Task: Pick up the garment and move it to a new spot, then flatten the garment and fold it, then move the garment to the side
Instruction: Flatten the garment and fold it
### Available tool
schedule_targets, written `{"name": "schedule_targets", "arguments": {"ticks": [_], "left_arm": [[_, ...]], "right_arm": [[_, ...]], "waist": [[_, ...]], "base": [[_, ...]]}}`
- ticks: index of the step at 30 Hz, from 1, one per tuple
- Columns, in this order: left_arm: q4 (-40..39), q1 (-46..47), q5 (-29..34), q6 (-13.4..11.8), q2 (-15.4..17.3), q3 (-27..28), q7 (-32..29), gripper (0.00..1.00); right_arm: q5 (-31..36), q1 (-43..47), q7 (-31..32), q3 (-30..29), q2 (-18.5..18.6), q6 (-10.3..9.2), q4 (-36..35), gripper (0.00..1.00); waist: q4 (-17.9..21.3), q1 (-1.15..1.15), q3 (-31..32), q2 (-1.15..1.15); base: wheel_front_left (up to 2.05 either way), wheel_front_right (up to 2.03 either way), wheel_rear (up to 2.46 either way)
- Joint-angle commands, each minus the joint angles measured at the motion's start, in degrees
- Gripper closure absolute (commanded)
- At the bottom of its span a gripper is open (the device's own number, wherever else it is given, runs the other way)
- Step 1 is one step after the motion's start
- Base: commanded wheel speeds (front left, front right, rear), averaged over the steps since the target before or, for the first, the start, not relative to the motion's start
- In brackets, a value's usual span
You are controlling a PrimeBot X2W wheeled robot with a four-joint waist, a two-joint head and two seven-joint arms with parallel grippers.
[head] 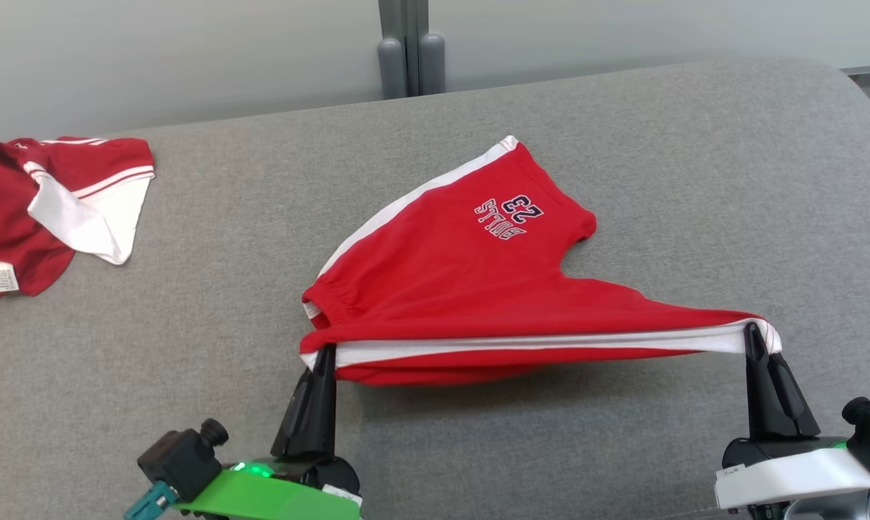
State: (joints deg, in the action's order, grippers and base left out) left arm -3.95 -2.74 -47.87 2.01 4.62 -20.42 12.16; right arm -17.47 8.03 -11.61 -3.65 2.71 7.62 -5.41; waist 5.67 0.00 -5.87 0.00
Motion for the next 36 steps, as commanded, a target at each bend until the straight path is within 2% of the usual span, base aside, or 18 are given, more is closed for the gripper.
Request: {"name": "schedule_targets", "arguments": {"ticks": [1,7,10,15,20,22,29,36], "left_arm": [[0.04,-0.87,-0.05,-0.55,0.16,0.12,0.02,1.0],[2.8,0.53,-2.76,-1.71,-0.87,-1.84,-1.24,1.0],[4.64,3.27,-5.32,-2.96,-1.28,-2.28,-1.71,1.0],[9.56,10.33,-12.5,-5.9,-1.56,-3.48,-3.07,1.0],[15.36,19.45,-20.8,-10.14,-1.59,-6.73,-2.51,1.0],[17.43,22.76,-23.66,-10.95,-1.59,-7.78,-2.09,1.0],[23.87,32.72,-27.7,-12.41,-1.6,-11.76,-0.28,1.0],[28.6,38.87,-30.04,-12.55,-1.61,-15.74,1.28,1.0]], "right_arm": [[-0.01,-0.3,0.17,-0.62,0.33,-0.24,0.8,1.0],[2.41,-4.94,1.53,-0.9,0.3,-0.22,4.2,1.0],[6.42,-9.44,3.49,-1.84,0.32,-0.21,6.23,1.0],[9.84,-20.11,7.23,-2.07,0.62,-0.21,11.97,1.0],[11.14,-31.46,10.19,0.19,3.25,-0.2,21.41,1.0],[10.86,-35.72,10.99,1.2,4.82,-0.19,25.45,1.0],[9.23,-47.86,12.13,6.33,9.05,-0.19,37.11,1.0],[7.08,-57.29,12.32,11.55,11.98,-0.19,47.16,1.0]], "waist": [[-0.95,0.0,-0.89,0.0],[-3.34,0.0,-4.29,0.0],[-4.68,0.0,-6.22,0.0],[-7.15,0.0,-9.23,0.0],[-9.57,0.0,-11.9,0.0],[-10.34,0.0,-12.84,0.0],[-12.67,0.0,-15.83,0.0],[-13.93,0.0,-17.46,0.0]], "base": [[0.0,0.0,0.0],[0.0,0.0,0.0],[0.0,0.0,0.0],[0.0,0.0,0.0],[0.0,0.0,0.0],[0.0,0.0,0.0],[0.0,0.0,0.0],[0.0,0.0,0.0]]}}
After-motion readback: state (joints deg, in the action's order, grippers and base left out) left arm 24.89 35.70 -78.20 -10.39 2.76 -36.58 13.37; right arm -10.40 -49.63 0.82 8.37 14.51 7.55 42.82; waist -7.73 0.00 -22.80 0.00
